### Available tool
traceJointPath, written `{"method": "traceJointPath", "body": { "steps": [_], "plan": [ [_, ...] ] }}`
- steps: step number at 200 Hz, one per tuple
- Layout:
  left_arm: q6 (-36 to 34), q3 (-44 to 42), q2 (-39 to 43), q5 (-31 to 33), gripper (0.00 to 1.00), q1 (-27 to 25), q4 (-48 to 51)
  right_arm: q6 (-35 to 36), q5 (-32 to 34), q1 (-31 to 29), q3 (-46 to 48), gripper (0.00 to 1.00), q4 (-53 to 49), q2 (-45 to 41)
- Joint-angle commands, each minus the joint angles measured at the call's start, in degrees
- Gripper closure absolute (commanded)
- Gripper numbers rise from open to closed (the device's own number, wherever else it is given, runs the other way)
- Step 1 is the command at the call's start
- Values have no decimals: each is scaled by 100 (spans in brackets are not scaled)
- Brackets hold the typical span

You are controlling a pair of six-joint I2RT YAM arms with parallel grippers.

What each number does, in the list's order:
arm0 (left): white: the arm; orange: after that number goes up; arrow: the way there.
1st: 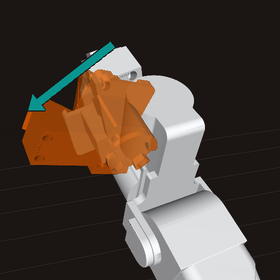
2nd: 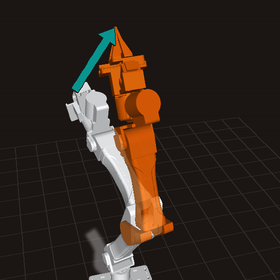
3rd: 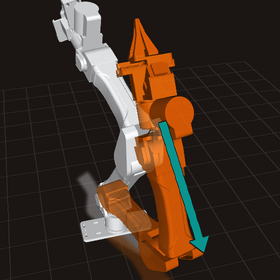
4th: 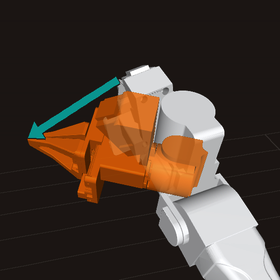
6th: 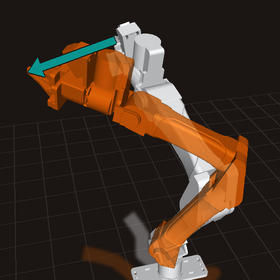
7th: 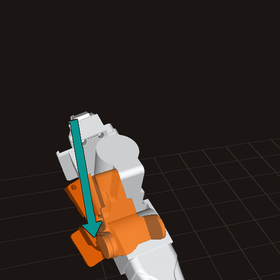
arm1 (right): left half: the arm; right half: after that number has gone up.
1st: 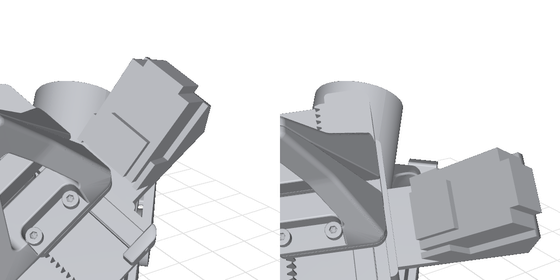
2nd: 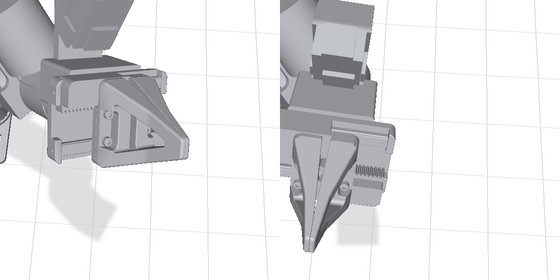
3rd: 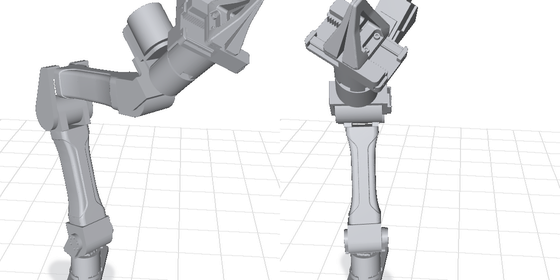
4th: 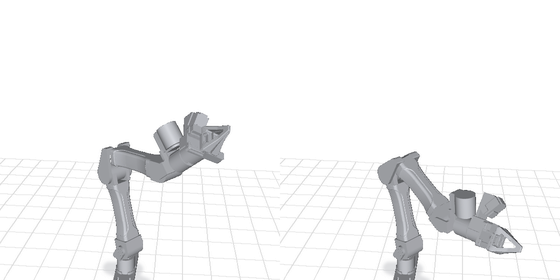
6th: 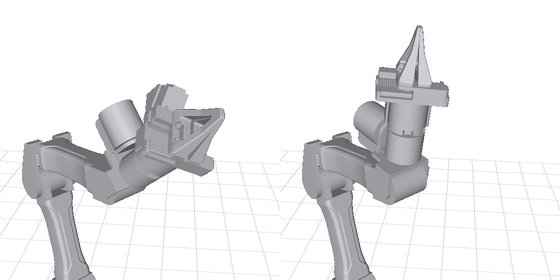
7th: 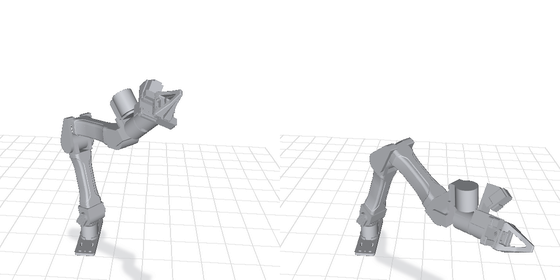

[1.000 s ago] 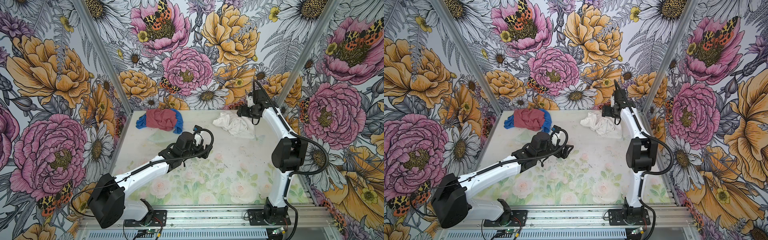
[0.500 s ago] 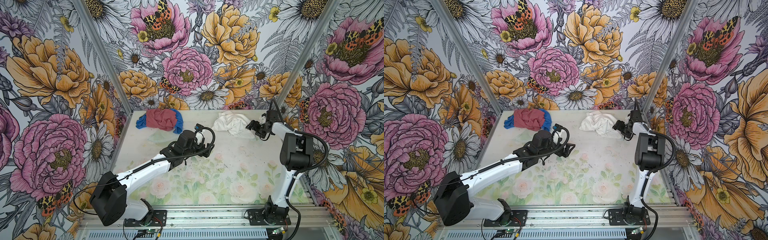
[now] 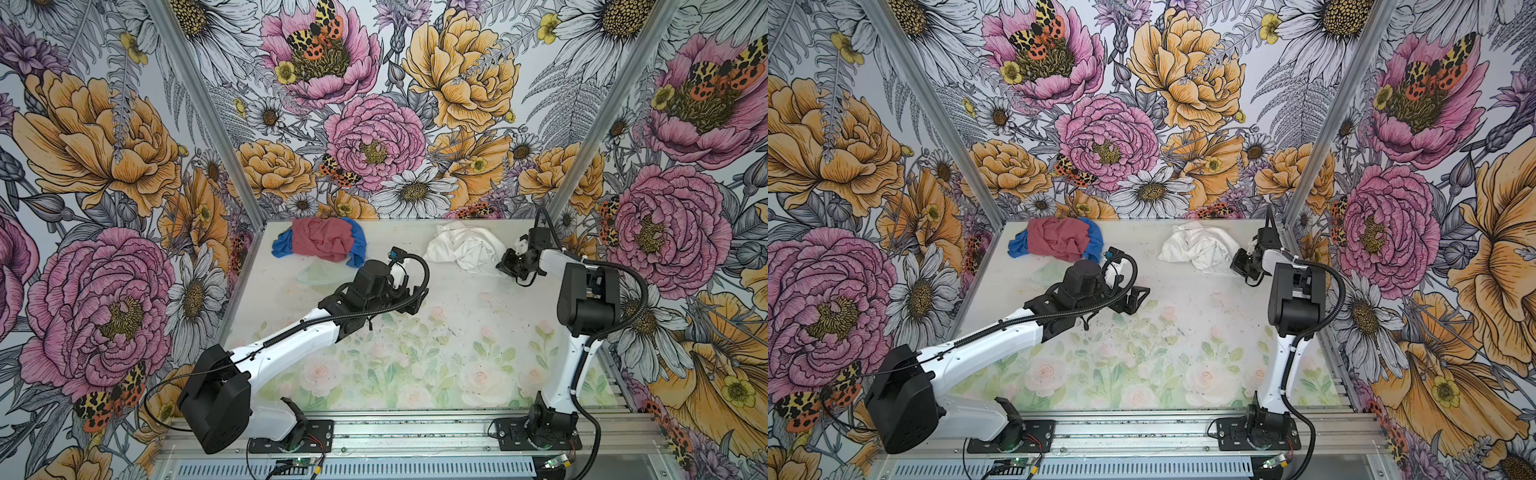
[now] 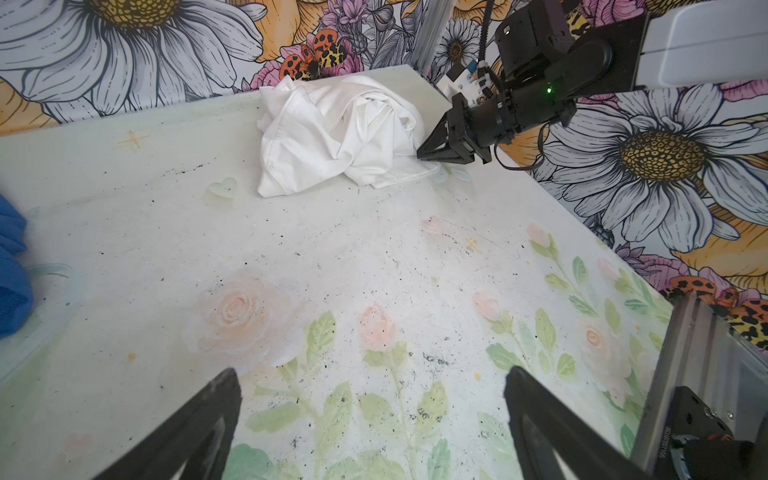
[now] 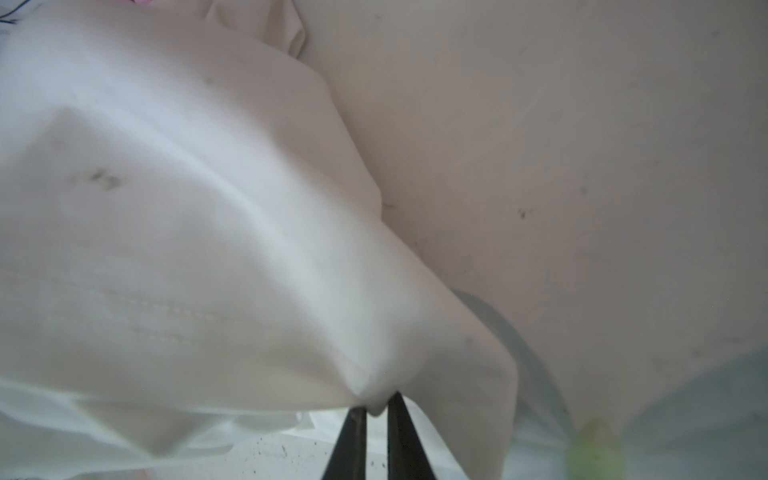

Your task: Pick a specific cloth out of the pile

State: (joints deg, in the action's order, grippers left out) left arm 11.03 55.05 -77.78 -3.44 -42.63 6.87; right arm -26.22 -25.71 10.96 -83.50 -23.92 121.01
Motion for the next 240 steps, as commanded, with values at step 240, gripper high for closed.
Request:
{"method": "traceJointPath", "body": {
  "steps": [240],
  "plan": [
    [91, -486, 681, 269, 1, 232, 31, -1648, -1037, -2370, -3401, 100, 61, 1705]
  ]
}}
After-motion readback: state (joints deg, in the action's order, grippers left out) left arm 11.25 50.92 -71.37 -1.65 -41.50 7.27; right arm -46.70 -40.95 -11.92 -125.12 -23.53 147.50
